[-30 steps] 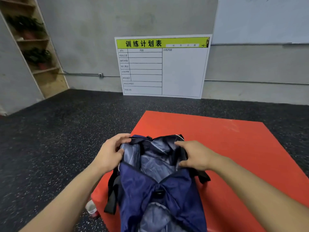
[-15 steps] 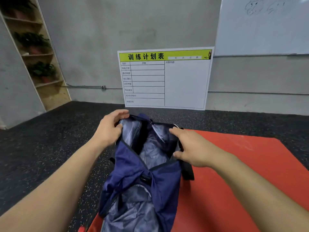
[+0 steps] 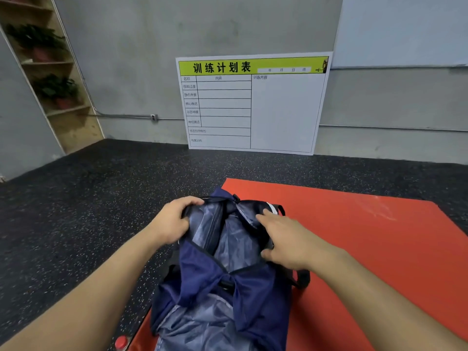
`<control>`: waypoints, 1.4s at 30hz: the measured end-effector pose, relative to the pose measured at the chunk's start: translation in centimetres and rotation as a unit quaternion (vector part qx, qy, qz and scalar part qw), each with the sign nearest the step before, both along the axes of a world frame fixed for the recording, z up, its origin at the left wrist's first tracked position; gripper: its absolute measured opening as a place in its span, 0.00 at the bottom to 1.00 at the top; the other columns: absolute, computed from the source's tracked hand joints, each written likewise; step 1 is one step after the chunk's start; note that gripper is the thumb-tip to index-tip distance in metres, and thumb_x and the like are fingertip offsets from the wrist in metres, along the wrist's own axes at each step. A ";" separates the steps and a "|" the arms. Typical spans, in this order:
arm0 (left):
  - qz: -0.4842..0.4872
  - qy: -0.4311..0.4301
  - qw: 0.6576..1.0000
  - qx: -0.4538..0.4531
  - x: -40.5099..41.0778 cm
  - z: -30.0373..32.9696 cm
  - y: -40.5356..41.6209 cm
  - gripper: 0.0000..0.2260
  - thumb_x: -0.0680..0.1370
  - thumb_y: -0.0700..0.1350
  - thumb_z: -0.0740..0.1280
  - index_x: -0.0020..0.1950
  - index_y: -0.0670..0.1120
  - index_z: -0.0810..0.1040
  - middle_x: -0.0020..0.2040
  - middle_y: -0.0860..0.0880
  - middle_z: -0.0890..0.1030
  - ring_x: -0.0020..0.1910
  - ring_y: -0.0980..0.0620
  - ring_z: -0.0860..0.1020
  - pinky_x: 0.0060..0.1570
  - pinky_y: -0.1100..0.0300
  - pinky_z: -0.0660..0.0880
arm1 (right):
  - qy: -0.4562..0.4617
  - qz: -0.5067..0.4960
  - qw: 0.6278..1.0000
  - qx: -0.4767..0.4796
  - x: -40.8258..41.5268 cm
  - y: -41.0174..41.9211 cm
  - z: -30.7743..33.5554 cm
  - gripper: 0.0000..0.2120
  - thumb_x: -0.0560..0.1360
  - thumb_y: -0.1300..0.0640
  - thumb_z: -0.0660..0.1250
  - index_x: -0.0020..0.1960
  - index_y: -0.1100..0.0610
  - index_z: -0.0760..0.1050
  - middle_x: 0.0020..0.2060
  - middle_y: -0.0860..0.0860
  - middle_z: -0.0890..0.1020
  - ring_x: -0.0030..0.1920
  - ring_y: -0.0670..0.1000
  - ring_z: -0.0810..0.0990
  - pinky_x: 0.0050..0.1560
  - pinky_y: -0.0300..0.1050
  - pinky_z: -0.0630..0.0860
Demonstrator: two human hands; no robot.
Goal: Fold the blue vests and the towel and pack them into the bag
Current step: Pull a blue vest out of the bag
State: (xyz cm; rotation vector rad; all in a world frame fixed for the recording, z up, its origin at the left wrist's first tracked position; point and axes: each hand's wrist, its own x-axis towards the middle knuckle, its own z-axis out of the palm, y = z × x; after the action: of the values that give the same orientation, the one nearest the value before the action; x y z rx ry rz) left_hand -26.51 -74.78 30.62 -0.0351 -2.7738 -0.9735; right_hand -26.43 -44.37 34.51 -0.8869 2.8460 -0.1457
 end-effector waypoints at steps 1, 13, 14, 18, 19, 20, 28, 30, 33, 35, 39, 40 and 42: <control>-0.003 -0.009 1.000 -0.003 0.2 -0.3 0.0 0.27 0.73 0.27 0.62 0.64 0.53 0.79 0.62 0.54 0.81 0.62 0.56 0.77 0.67 0.62 0.71 | -0.003 0.002 1.000 -0.007 0.3 0.0 -0.1 0.36 0.77 0.48 0.72 0.79 0.57 0.60 0.81 0.56 0.57 0.77 0.59 0.65 0.74 0.50 0.66; -0.010 0.063 0.998 0.029 6.9 1.3 4.7 0.15 0.78 0.46 0.73 0.64 0.57 0.78 0.62 0.62 0.79 0.63 0.62 0.75 0.68 0.62 0.69 | 0.029 0.024 0.986 -0.165 4.4 4.8 -0.1 0.35 0.75 0.36 0.67 0.79 0.41 0.61 0.80 0.41 0.59 0.78 0.46 0.63 0.76 0.44 0.63; -0.020 0.070 0.997 0.038 7.7 2.0 5.8 0.16 0.78 0.48 0.73 0.65 0.57 0.78 0.63 0.62 0.79 0.63 0.64 0.75 0.67 0.62 0.68 | 0.024 0.023 0.982 -0.186 5.1 5.8 0.0 0.34 0.75 0.37 0.68 0.79 0.42 0.62 0.79 0.42 0.62 0.78 0.44 0.62 0.76 0.38 0.59; -0.073 0.117 0.989 0.054 10.4 4.5 11.7 0.17 0.78 0.48 0.73 0.66 0.55 0.78 0.63 0.64 0.78 0.64 0.70 0.73 0.66 0.69 0.68 | 0.009 0.000 0.970 -0.244 8.5 10.5 1.1 0.32 0.76 0.43 0.72 0.77 0.47 0.66 0.75 0.43 0.68 0.73 0.42 0.68 0.74 0.33 0.60; -0.091 0.125 0.986 0.057 11.2 5.0 13.6 0.17 0.78 0.49 0.73 0.66 0.55 0.78 0.63 0.65 0.78 0.64 0.70 0.73 0.65 0.69 0.68 | 0.011 -0.010 0.968 -0.250 9.8 12.2 1.3 0.32 0.76 0.44 0.73 0.77 0.48 0.67 0.75 0.44 0.69 0.71 0.42 0.70 0.73 0.33 0.61; -0.107 0.126 0.984 0.060 11.9 5.3 15.5 0.17 0.78 0.50 0.73 0.66 0.56 0.78 0.63 0.65 0.78 0.63 0.68 0.74 0.64 0.69 0.69 | 0.016 -0.018 0.967 -0.254 11.2 14.0 1.4 0.32 0.76 0.45 0.74 0.77 0.49 0.67 0.75 0.45 0.70 0.69 0.42 0.71 0.71 0.30 0.61; -0.253 0.090 0.960 0.077 18.2 1.6 34.3 0.18 0.78 0.47 0.73 0.68 0.52 0.78 0.60 0.58 0.80 0.60 0.60 0.77 0.57 0.66 0.74 | 0.038 -0.147 0.956 -0.252 24.2 30.8 -2.2 0.31 0.75 0.46 0.75 0.75 0.50 0.70 0.68 0.46 0.75 0.58 0.45 0.76 0.54 0.20 0.62; -0.302 0.070 0.947 0.080 19.6 0.1 39.6 0.18 0.78 0.50 0.72 0.68 0.53 0.78 0.61 0.57 0.80 0.61 0.59 0.78 0.57 0.62 0.75 | 0.037 -0.196 0.946 -0.254 27.9 35.6 -3.8 0.31 0.75 0.46 0.75 0.75 0.50 0.70 0.67 0.46 0.75 0.59 0.45 0.76 0.54 0.21 0.63; -0.366 0.033 0.926 0.092 22.1 -2.2 47.7 0.21 0.75 0.54 0.70 0.67 0.53 0.78 0.61 0.57 0.80 0.60 0.60 0.77 0.55 0.66 0.74 | 0.025 -0.279 0.925 -0.256 33.6 42.8 -6.6 0.31 0.76 0.45 0.74 0.76 0.49 0.69 0.69 0.45 0.74 0.63 0.46 0.76 0.61 0.32 0.69; -0.402 0.011 0.910 0.103 23.9 -3.9 52.8 0.21 0.75 0.53 0.70 0.68 0.51 0.78 0.61 0.56 0.80 0.59 0.60 0.77 0.54 0.69 0.73 | 0.024 -0.329 0.910 -0.250 37.2 47.5 -8.5 0.31 0.76 0.45 0.74 0.76 0.48 0.68 0.70 0.46 0.74 0.65 0.46 0.76 0.64 0.39 0.71; -0.459 -0.033 0.882 0.096 26.2 -7.8 61.1 0.18 0.77 0.49 0.72 0.67 0.53 0.77 0.61 0.56 0.80 0.60 0.58 0.78 0.53 0.70 0.71 | 0.006 -0.426 0.872 -0.240 42.9 55.0 -12.0 0.31 0.77 0.44 0.72 0.77 0.47 0.68 0.70 0.44 0.73 0.66 0.46 0.75 0.62 0.39 0.71; -0.468 -0.046 0.878 0.094 26.6 -8.9 62.7 0.18 0.78 0.49 0.72 0.67 0.54 0.77 0.61 0.56 0.80 0.60 0.58 0.78 0.54 0.69 0.71 | -0.002 -0.444 0.865 -0.235 43.9 56.5 -13.1 0.31 0.77 0.44 0.72 0.77 0.47 0.68 0.70 0.44 0.73 0.66 0.46 0.75 0.64 0.42 0.72; -0.477 -0.075 0.870 0.095 27.2 -11.2 65.5 0.18 0.78 0.48 0.72 0.67 0.54 0.77 0.62 0.55 0.79 0.61 0.57 0.77 0.57 0.63 0.74 | -0.023 -0.471 0.853 -0.221 45.5 58.8 -15.8 0.31 0.77 0.43 0.72 0.76 0.47 0.68 0.71 0.45 0.73 0.67 0.48 0.75 0.67 0.44 0.71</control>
State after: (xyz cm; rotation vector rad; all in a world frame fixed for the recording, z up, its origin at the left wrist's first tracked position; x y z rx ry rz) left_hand 0.66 -9.33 19.37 -1.4642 -2.7206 -1.4694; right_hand 19.09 14.38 18.69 0.5627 2.9466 -0.9292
